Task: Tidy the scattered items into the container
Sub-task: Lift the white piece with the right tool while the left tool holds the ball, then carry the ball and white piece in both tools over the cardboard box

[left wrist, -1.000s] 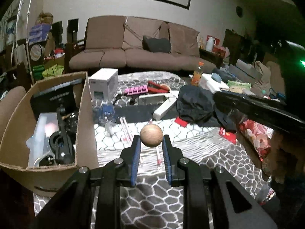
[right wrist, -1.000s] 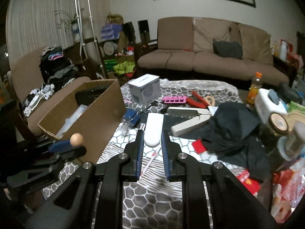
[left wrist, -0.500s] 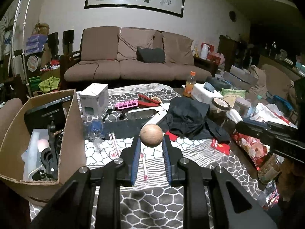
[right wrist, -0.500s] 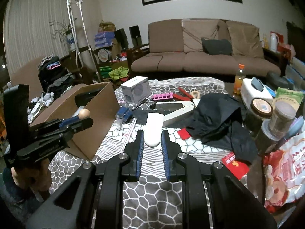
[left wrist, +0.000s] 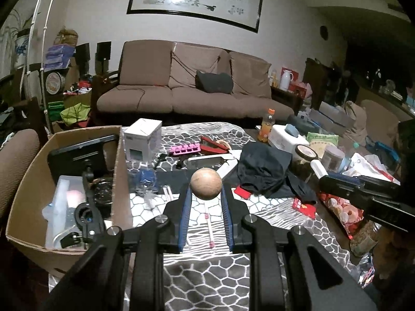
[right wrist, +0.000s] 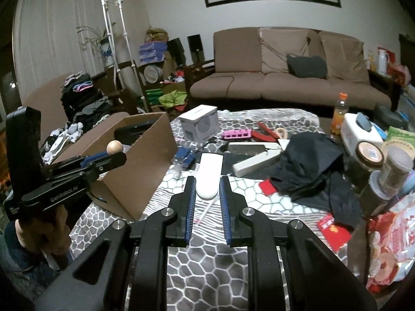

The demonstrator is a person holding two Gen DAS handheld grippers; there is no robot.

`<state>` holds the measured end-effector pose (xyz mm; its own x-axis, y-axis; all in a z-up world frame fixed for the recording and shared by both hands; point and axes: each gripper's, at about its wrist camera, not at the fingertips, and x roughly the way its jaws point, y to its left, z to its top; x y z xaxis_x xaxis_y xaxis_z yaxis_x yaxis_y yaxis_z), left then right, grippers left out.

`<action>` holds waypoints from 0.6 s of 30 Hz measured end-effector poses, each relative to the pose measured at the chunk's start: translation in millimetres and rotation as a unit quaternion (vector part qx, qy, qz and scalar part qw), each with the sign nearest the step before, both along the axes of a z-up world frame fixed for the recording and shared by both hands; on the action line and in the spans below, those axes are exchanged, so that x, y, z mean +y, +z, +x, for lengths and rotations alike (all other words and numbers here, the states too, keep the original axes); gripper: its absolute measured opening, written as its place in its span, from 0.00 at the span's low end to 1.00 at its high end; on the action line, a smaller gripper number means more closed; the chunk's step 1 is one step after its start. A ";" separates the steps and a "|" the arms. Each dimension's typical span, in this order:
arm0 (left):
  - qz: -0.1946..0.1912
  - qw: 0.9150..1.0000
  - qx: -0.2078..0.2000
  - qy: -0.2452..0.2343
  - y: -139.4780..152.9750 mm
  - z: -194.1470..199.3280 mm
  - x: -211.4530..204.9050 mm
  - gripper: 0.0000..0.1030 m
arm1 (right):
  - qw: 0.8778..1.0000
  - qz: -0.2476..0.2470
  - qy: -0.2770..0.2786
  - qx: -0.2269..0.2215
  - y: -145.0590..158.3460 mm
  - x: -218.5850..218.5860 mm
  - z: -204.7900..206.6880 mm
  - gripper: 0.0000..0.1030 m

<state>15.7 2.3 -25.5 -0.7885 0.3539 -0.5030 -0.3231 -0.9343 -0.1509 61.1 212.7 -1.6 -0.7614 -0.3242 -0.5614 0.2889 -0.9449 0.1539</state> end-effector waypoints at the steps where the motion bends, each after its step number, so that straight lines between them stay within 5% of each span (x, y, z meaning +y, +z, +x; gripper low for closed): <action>1: 0.000 1.000 -0.001 0.002 0.2 0.3 -3.3 0.22 | 1.000 -0.003 0.006 -0.001 -0.1 -5.3 -1.6 0.16; 18: -0.024 0.993 -0.036 0.107 1.8 0.2 -124.6 0.22 | 0.991 -0.030 0.121 -0.042 -17.9 -124.0 -48.1 0.16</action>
<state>15.9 -122.3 -23.7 -0.8041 0.1557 -0.5737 -0.1052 -0.9871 -0.1204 13.1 88.7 -19.5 -0.6093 -0.5265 -0.5930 0.4892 -0.8381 0.2414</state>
